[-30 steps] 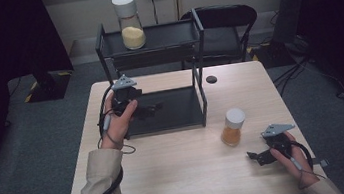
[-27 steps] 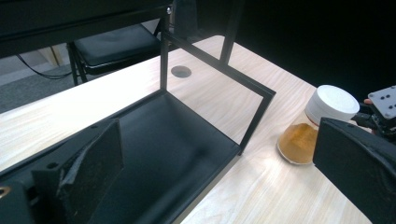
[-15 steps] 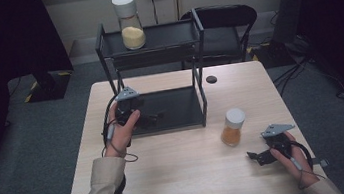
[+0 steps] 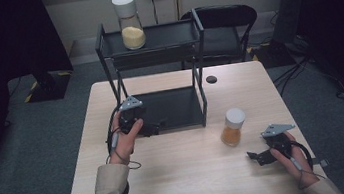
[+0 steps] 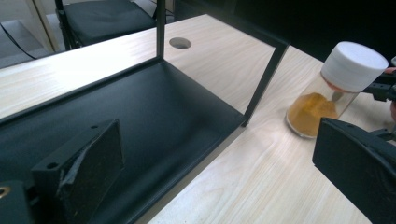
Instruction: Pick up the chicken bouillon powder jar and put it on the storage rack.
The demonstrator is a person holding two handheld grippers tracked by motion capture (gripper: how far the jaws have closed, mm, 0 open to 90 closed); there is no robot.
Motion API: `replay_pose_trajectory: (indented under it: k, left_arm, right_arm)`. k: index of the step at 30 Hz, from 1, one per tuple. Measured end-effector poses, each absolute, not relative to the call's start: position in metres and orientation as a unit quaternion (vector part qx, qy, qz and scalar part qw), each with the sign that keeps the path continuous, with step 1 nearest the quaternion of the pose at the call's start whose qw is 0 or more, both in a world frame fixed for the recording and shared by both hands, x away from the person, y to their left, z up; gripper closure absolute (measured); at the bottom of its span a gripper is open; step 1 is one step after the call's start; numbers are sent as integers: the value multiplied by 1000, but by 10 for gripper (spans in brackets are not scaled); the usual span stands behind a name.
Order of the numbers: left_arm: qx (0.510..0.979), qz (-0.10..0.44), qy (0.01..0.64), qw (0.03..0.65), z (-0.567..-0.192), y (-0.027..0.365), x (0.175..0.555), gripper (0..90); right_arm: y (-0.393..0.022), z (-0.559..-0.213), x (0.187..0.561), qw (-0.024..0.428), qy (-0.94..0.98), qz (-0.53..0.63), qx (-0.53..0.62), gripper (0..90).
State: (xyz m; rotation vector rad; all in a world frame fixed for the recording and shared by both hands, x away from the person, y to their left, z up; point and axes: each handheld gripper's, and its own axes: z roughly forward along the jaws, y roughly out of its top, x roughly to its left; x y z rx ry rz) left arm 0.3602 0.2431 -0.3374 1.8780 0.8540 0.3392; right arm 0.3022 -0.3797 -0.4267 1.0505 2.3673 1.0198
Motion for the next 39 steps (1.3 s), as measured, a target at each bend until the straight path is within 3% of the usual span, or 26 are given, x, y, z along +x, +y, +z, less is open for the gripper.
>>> replay_pose_trajectory:
  k: [16, 39]
  left_arm:
    - [785, 131, 367, 482, -386, 237, 347, 15]
    - [830, 148, 357, 403, -421, 228, 330, 18]
  right_arm:
    - [-380, -427, 302, 178, 837, 361, 372, 0]
    - [-380, -427, 302, 178, 837, 361, 372, 0]
